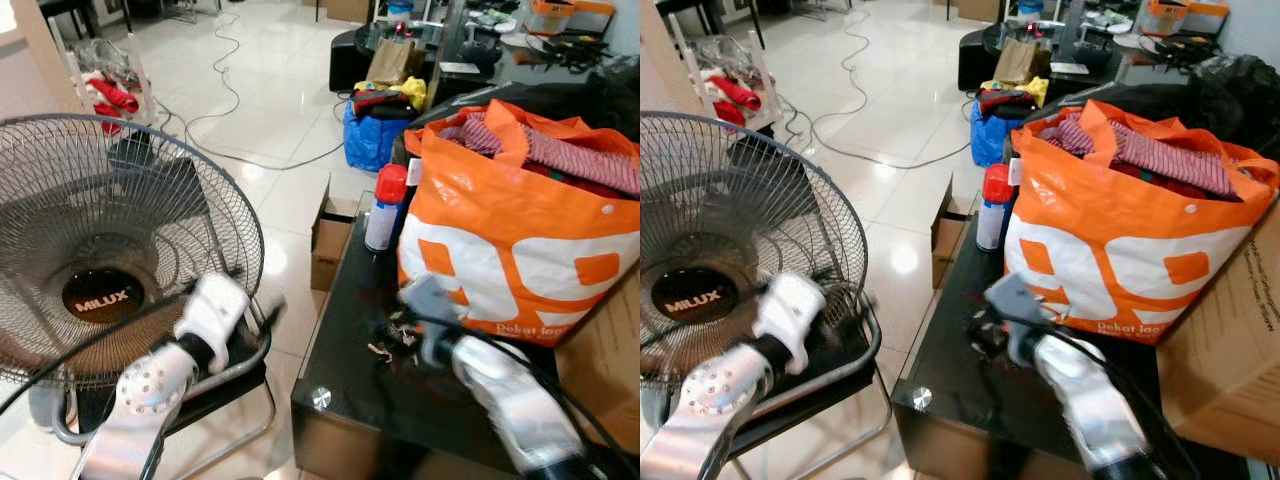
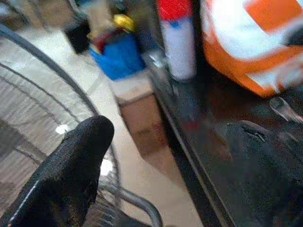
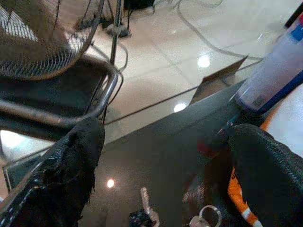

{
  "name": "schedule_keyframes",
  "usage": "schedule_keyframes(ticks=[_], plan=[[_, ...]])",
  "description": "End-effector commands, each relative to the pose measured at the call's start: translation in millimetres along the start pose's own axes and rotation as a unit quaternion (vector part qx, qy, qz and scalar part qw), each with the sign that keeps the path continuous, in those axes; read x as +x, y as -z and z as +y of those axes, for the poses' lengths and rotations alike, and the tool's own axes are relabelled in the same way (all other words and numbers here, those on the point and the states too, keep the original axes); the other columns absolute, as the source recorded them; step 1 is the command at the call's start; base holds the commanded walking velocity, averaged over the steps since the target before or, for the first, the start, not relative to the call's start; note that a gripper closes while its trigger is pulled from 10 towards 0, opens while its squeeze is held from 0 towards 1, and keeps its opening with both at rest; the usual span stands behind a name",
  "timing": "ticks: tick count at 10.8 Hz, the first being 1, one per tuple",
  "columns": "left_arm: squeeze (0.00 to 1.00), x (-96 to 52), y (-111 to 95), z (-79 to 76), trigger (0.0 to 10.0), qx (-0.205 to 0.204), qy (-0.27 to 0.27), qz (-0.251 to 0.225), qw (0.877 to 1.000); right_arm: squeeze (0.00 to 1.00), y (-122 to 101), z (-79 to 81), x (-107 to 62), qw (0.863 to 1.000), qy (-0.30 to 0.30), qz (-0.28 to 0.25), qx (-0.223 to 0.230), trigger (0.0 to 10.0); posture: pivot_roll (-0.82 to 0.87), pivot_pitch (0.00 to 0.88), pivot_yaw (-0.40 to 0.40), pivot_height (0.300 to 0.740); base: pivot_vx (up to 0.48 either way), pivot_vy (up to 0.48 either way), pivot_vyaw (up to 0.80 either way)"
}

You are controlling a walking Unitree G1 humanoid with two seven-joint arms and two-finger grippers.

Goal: Hang keys on a hook

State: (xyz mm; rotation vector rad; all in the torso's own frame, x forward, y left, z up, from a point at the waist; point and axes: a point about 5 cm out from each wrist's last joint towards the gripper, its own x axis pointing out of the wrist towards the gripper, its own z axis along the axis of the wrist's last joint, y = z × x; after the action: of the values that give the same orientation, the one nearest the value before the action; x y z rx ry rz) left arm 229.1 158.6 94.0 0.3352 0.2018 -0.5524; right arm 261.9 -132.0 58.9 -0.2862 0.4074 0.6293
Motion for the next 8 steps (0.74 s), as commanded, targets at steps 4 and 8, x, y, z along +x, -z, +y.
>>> schedule_keyframes(ticks=[4, 8], plan=[[0.00, -8.7, 18, -7.4, 10.0, 0.023, 0.081, 0.074, 0.994, 0.00, 38, 13.2, 24.4, 0.992, -0.031, 0.114, -0.033, 10.0, 0.03, 0.000, -0.041, 0.740, 0.000, 0.000, 0.00], [0.00, -15.9, 20, -10.3, 10.0, 0.016, 0.089, 0.084, 0.992, 0.00, 55, 10.9, 32.3, 0.988, -0.009, 0.149, -0.037, 0.0, 0.04, 0.038, -0.051, 0.740, 0.000, 0.000, 0.00]])
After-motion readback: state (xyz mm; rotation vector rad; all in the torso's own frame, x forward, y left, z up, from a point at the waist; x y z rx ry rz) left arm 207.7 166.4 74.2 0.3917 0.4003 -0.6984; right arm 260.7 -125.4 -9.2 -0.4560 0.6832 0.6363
